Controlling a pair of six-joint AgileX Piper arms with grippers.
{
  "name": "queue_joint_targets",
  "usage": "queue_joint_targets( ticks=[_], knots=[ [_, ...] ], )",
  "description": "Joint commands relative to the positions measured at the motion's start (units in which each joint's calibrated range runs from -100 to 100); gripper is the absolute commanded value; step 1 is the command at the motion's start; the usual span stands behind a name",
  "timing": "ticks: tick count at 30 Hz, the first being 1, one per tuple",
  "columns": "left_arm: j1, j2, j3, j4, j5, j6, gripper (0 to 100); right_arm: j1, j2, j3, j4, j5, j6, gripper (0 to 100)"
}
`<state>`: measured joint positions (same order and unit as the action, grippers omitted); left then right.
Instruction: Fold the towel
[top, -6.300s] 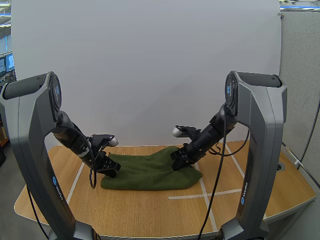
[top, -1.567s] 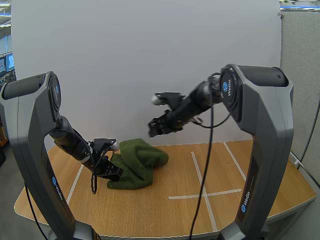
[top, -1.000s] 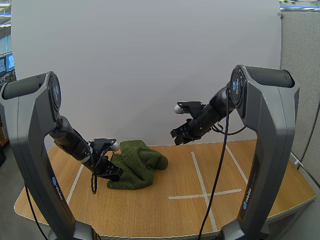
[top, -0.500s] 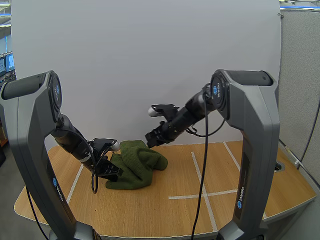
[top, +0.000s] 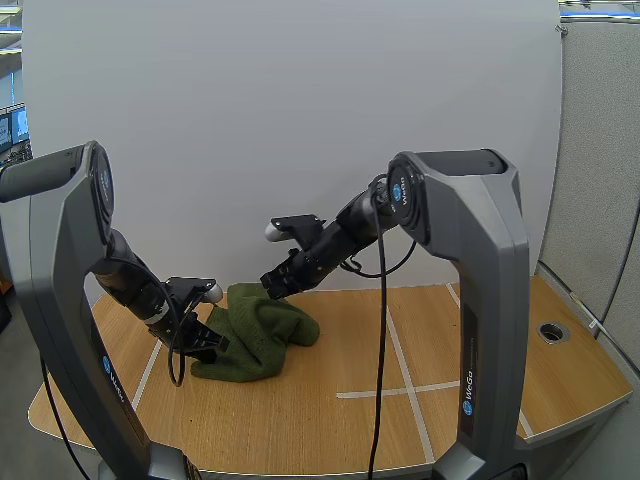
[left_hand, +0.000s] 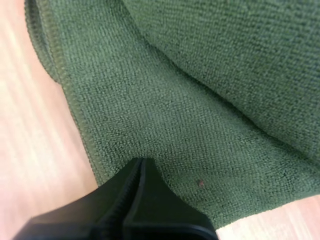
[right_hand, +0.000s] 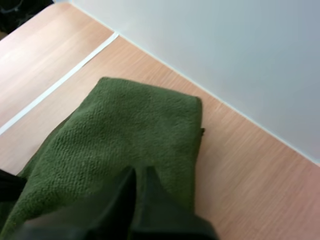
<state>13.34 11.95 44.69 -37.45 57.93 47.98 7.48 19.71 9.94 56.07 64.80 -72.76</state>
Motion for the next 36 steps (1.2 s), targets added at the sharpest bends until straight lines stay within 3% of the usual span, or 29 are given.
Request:
queue_joint_targets(
  ticks=[1,16,26,36],
  knots=[
    [1.24,1.42,0.98,6.48,-6.35,-0.28,0,-0.12,-1.53,-0.49,2.9,-1.23,-0.61,0],
    [1.47,1.42,0.98,6.48,-2.77,-0.28,0,2.6,4.42,-0.34,0.56,-3.93,-0.69,0],
    [3.08,1.42,0.98,8.17,-3.53,-0.28,0,-1.04,4.81,0.08,-7.54,-3.5,0.11,0],
    [3.07,1.42,0.98,8.64,-3.86,-0.18,0,-3.82,2.25,0.08,-6.66,5.87,0.11,0]
  ],
)
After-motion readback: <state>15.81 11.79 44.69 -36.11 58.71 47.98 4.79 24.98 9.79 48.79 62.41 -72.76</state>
